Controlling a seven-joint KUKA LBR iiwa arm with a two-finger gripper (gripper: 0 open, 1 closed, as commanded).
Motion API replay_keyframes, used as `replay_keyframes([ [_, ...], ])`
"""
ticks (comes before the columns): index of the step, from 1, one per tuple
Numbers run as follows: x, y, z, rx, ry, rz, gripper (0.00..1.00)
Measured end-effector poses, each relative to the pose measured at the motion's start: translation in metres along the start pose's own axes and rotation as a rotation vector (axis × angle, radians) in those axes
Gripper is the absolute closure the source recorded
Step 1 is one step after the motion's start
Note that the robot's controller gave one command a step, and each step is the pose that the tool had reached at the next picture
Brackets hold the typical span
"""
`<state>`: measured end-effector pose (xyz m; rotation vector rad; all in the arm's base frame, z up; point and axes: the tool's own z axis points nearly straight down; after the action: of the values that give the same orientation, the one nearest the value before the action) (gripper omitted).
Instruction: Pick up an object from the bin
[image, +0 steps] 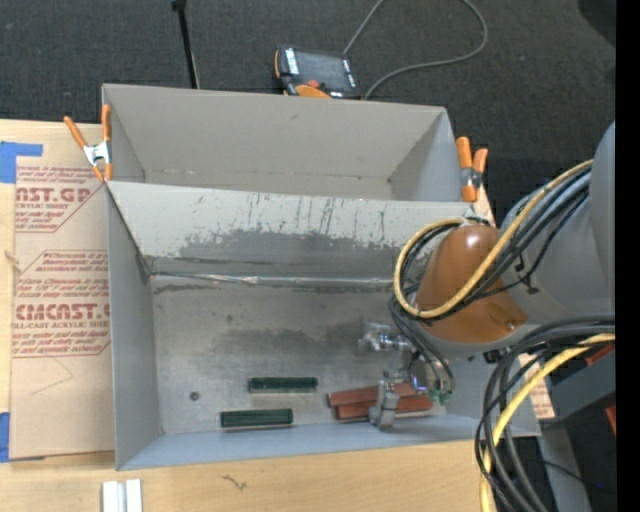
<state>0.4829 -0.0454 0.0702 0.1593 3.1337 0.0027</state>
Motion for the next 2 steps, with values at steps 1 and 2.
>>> replay_keyframes([
  [1,-0.001,0.0,0.0,0.002,0.001,0.0,0.0],
  [2,0.003,0.021,0.001,0.001,0.005,0.127,0.0],
])
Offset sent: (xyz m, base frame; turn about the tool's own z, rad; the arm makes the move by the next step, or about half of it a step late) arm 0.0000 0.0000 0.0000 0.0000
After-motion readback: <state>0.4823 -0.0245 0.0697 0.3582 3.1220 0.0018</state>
